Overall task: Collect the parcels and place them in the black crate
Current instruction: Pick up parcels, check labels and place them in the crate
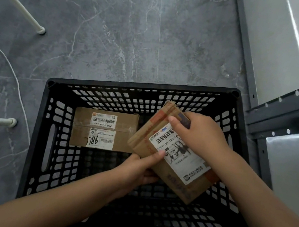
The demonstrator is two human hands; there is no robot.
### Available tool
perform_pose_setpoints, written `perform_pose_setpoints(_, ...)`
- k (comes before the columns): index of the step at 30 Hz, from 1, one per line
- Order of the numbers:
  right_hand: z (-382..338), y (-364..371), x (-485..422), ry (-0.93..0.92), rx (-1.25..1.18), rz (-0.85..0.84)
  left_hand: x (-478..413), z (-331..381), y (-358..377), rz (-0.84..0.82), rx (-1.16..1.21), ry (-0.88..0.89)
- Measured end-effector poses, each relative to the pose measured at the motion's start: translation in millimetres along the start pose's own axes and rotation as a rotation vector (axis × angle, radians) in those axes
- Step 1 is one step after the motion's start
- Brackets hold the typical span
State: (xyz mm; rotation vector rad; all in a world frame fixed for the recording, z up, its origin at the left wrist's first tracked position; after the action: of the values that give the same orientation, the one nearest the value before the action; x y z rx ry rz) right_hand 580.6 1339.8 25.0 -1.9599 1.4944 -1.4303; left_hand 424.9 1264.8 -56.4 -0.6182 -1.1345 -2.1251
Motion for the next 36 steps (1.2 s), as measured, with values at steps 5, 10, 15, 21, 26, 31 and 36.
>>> perform_pose_setpoints(5, -14.5, -15.1, 2.9, 0.042, 0.018, 0.058, 10.3, 20.1, -5.0, 0.025, 0.059, 0.051)
perform_pose_setpoints(10, -42.4, -30.8, 15.7, -0.007, 0.188, 0.146, 16.0, 27.2, 3.3, -0.028, 0.117, 0.048)
perform_pose_setpoints(15, -56.4, -33.2, -6.7, -0.084, 0.374, -0.015, 27.1, 4.0, 22.5, -0.219, 0.241, -0.141)
perform_pose_setpoints(21, -75.9, 6.0, -48.9, -0.273, 0.549, -0.171, 9.6, -35.6, 24.4, -0.201, 0.339, -0.296)
perform_pose_setpoints(26, -37.7, 45.2, -83.8, -0.142, 0.576, -0.368, -22.7, -57.2, 23.6, -0.146, 0.270, -0.354)
perform_pose_setpoints(31, -25.9, 51.3, -92.2, -0.223, 0.581, -0.164, -49.3, -50.3, -3.4, -0.022, 0.154, -0.327)
perform_pose_setpoints(36, -21.6, 63.2, -74.3, -0.270, 0.557, 0.035, -52.9, -46.6, -9.4, -0.055, 0.066, -0.356)
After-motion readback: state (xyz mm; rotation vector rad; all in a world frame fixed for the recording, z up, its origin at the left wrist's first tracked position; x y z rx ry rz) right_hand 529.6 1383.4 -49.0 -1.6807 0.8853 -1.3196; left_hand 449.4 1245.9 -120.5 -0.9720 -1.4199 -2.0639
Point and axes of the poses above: each hand's wrist, its own x-axis away from the middle knuckle, its own y-axis out of the palm, z = x × y, the point moved 9 cm from there along -x, towards the middle knuckle, and after that the axes turned 13 degrees about -z, right-handed, at the moved point
